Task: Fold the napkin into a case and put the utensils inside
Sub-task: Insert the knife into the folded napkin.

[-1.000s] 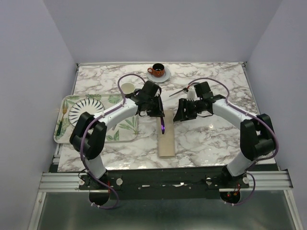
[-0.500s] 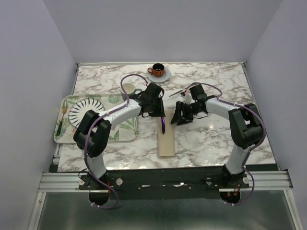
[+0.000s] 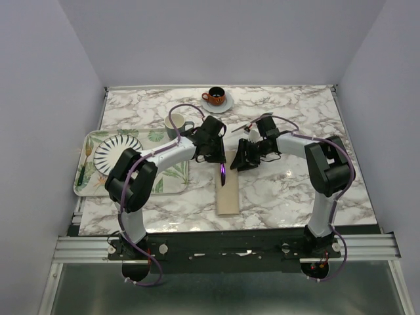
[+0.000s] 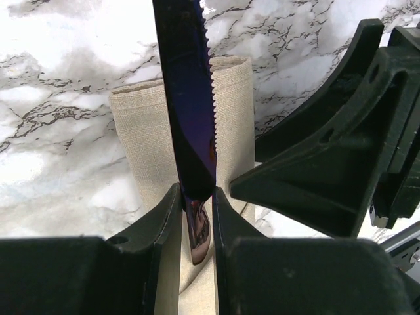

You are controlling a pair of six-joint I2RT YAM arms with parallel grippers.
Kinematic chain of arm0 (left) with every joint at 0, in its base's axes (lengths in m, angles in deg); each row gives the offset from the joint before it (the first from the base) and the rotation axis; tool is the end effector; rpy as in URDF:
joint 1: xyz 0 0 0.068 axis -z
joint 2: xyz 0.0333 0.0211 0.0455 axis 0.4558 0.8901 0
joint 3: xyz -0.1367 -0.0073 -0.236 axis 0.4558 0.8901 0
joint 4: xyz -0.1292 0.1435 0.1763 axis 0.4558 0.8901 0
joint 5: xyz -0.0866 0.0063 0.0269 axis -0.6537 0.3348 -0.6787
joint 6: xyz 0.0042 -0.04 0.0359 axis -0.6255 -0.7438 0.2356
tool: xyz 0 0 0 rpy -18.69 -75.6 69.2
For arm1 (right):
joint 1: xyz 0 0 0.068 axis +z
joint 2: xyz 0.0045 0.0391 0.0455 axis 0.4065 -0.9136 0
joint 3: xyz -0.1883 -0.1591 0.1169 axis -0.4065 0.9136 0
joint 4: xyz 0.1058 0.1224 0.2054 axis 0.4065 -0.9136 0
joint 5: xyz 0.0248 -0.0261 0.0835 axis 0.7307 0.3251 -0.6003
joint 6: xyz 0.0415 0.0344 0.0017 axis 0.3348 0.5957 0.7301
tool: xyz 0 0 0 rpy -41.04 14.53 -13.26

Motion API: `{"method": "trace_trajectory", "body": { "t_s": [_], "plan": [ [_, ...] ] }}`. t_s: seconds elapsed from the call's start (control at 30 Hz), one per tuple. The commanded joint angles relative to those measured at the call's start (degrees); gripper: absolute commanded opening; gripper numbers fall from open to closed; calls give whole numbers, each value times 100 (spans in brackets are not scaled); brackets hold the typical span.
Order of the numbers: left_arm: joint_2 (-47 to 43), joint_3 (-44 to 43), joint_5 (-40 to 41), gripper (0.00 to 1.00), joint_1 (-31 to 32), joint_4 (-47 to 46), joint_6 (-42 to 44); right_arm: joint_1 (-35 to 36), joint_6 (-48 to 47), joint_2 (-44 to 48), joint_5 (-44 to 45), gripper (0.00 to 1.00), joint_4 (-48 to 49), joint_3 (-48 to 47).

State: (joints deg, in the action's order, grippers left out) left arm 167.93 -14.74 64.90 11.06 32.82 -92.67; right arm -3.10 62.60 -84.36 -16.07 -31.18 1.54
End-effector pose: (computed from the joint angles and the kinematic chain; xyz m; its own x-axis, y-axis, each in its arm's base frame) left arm 0.3061 -0.2455 0.2054 -0.9145 -0.1311 -0.3827 0.0697 0.8808 -0.4683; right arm 0.3402 0.1544 0.1382 -0.9816 -0.0592 -0.1815 -0.1717 0.6893 0.7038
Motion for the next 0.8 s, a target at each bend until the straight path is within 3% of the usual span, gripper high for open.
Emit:
{"method": "trace_trajectory", "body": {
  "t_s": [0.0,0.3,0.6,0.77],
  "plan": [
    [54,-46,24,0,41,8,8,-23,175,-202,-159,51,239,-31],
    [-34,-29,-81,0,103,333,-230,-32,325,-203,-53,37,301,13],
    [-174,190,-231,0,208,456,-388,-23,422,-238,105,37,310,56],
    [-253,340,-275,0,217,492,-441,-32,466,-281,79,32,319,65]
  ]
}}
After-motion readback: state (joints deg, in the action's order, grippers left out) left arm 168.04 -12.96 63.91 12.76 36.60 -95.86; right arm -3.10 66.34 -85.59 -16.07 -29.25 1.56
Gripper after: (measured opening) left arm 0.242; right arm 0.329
